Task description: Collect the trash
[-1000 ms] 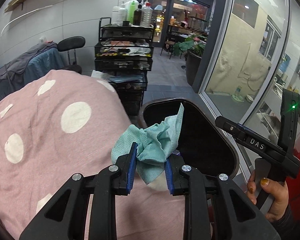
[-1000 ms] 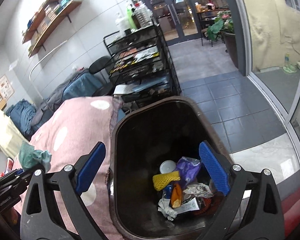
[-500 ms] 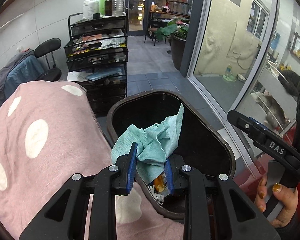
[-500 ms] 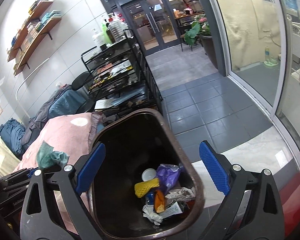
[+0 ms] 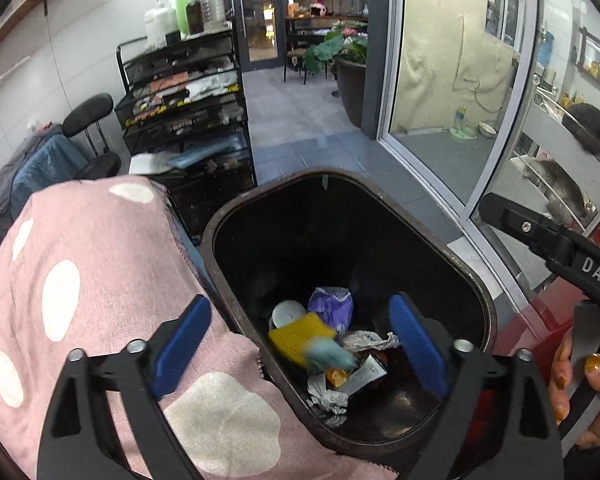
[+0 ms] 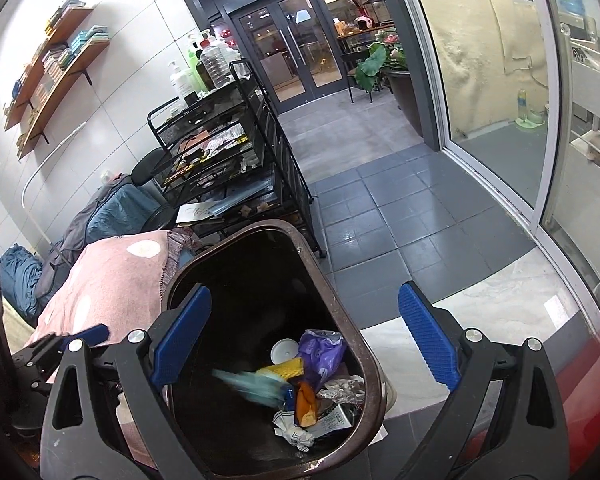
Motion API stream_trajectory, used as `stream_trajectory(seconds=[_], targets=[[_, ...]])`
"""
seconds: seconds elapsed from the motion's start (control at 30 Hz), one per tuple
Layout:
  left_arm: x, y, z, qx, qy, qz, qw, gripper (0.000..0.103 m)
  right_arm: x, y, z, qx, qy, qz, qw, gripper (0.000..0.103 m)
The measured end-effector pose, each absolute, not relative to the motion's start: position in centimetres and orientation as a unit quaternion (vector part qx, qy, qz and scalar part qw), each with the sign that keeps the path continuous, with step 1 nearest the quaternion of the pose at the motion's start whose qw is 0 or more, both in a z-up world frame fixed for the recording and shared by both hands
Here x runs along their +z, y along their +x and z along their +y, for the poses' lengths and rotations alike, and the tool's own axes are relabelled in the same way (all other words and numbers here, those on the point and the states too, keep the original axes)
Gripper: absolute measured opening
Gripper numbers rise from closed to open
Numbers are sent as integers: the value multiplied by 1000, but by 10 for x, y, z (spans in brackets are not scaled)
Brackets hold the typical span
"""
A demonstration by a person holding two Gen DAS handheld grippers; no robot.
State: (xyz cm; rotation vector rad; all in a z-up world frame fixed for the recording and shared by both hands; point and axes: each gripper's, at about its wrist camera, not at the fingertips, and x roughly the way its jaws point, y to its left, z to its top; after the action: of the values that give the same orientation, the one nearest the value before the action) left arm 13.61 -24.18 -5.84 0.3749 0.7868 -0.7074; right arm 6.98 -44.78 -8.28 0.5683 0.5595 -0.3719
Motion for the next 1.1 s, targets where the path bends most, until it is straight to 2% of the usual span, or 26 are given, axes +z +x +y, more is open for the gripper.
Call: stream_trajectory(seconds=[0.2,0.27,0.5,0.83,1.1], targets=[[-53,136,-237,-333,167,361,855,96,-79,70,-444,-190,261,264,909,94],[-48,133,-233,-330,162,351,861,97,-77,69,-443,-195,255,261,910,97],[-24,111,-210,-315,154,297,888,98,-75,72,-436,-197,241,259,914,97],[-2,85,-157,-265,122,248,924,98,-58,76,-394,-164,186,244,937,97],[1,79,-95,-177,66,238,953,98,-45,81,-333,-107,136,225,959,97]])
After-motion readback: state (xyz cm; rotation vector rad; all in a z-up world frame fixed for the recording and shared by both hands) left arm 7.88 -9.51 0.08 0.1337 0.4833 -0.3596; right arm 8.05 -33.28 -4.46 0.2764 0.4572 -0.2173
